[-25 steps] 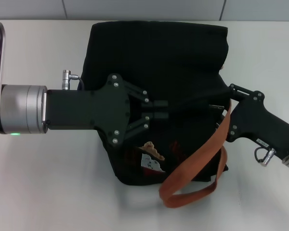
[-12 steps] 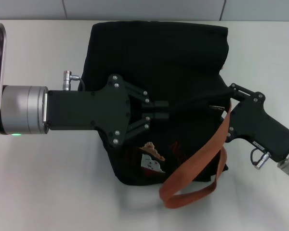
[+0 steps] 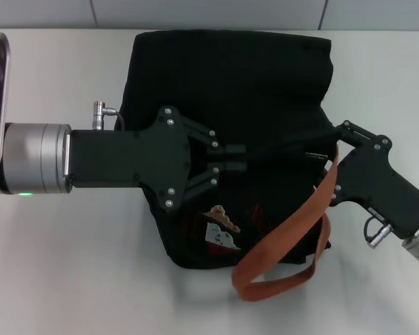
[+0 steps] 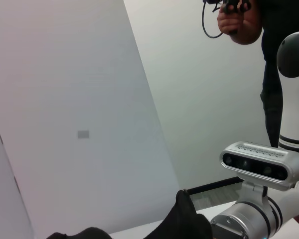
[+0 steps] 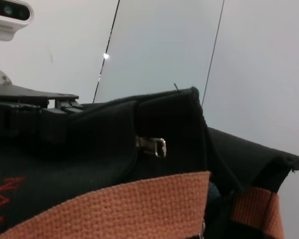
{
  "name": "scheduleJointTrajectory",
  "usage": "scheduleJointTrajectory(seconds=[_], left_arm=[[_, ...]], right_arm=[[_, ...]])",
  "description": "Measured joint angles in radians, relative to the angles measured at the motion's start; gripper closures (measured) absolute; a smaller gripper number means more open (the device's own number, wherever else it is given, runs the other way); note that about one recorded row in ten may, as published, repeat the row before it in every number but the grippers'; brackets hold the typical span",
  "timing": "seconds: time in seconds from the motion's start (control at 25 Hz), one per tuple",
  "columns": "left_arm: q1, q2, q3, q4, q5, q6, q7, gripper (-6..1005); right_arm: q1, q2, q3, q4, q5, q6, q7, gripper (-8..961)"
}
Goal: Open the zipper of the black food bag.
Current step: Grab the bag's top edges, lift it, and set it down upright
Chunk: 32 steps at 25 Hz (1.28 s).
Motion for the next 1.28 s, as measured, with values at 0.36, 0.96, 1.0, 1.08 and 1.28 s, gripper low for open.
scheduleJointTrajectory(seconds=[0.36,0.96,1.0,1.08,1.28], left_arm=[[0.000,0.000,0.000,0.000,-0.002,0.000,0.001,898],[-0.003,-0.001,-0.005,-0.024,-0.005,0.002,0.018,901],[-0.002,-0.002,-0.005,-0.024,-0.005,0.002,0.018,901],[-0.002,-0.001,-0.005,-0.025,-0.005,0.002,0.018,901],[-0.004,-0.001,-0.004,-0.028,-0.005,0.002,0.018,901]], right_arm=[[-0.001,0.001,0.012,0.064,-0.001,0.002,-0.168,562],[0.003,0.001,0.038,0.106,-0.001,0.009,-0.234,701],[0.004,0.001,0.038,0.106,-0.004,0.009,-0.234,704],[0.004,0.001,0.038,0.106,-0.005,0.009,-0.234,711],[0.005,0.001,0.031,0.106,-0.006,0.010,-0.234,784]])
